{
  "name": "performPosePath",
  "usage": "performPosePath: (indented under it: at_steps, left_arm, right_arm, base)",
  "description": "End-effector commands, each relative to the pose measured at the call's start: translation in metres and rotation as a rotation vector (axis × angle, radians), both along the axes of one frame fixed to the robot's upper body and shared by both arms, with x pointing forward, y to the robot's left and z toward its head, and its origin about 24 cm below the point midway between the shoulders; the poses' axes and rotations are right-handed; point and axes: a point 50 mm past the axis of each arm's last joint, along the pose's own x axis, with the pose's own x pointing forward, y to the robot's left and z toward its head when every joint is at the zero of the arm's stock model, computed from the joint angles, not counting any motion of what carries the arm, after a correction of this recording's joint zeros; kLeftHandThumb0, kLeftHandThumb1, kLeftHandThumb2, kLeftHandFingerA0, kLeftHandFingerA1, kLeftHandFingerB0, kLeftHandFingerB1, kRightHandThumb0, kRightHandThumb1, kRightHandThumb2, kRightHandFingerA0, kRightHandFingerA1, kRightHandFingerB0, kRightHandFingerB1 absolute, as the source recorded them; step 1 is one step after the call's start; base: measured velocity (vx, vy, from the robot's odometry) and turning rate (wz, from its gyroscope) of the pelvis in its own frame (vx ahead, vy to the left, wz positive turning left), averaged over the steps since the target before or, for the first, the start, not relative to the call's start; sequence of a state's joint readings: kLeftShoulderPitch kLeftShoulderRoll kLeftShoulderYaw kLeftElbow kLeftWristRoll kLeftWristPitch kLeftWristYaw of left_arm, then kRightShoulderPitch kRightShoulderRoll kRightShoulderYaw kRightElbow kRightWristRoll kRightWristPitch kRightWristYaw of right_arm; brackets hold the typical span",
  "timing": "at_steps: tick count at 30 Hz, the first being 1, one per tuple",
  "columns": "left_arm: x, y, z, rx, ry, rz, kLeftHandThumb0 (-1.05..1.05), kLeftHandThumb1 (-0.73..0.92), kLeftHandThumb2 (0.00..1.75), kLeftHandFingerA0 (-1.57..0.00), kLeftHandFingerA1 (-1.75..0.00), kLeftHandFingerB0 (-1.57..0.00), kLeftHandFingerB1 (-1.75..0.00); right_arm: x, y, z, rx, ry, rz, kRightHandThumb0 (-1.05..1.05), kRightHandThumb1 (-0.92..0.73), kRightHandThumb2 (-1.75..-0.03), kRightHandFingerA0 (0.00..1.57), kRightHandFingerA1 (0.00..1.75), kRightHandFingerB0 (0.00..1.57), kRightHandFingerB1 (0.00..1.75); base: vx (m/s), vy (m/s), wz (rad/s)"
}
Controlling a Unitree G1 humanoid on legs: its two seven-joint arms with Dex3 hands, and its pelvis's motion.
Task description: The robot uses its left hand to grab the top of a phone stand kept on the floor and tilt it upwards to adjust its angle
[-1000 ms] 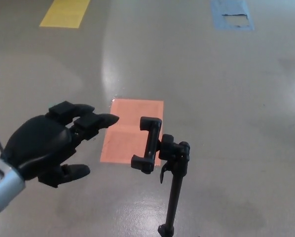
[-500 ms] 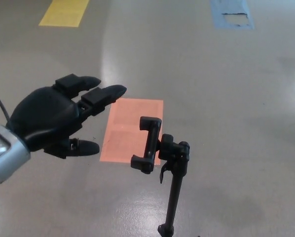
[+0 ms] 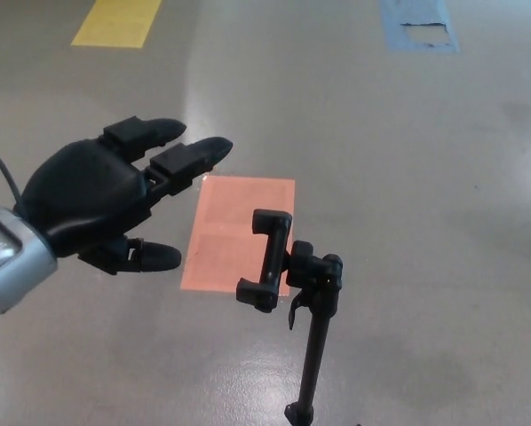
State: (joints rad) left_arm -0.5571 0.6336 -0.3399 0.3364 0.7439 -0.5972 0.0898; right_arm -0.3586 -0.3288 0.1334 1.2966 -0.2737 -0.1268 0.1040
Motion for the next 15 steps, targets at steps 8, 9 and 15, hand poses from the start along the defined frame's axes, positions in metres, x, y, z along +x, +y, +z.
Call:
performPosePath:
  at_steps: [8, 9, 15]
  left_arm:
    - [-0.011, -0.023, 0.012, 0.084, -0.006, -0.114, -0.83, 0.54, 0.76, 0.0, -0.15, -0.02, -0.24]
    - [-0.012, -0.024, 0.012, 0.087, -0.005, -0.117, -0.83, 0.54, 0.76, 0.0, -0.15, -0.02, -0.24]
    - [-0.015, -0.033, 0.014, 0.107, -0.016, -0.139, -0.74, 0.47, 0.84, -0.06, -0.13, -0.06, -0.33]
  right_arm:
    - [-0.005, -0.009, 0.001, -0.023, 0.037, 0.0, -0.59, -0.74, -0.63, 0.21, 0.38, 0.21, 0.31]
    - [-0.004, -0.009, 0.001, -0.024, 0.038, 0.001, -0.59, -0.74, -0.63, 0.21, 0.38, 0.21, 0.31]
    - [0.0, -0.009, 0.004, -0.027, 0.028, 0.007, -0.59, -0.74, -0.63, 0.21, 0.39, 0.23, 0.32]
  base:
    - [0.0, 0.0, 0.0]
    - [0.0, 0.0, 0.0]
    - [0.0, 0.0, 0.0]
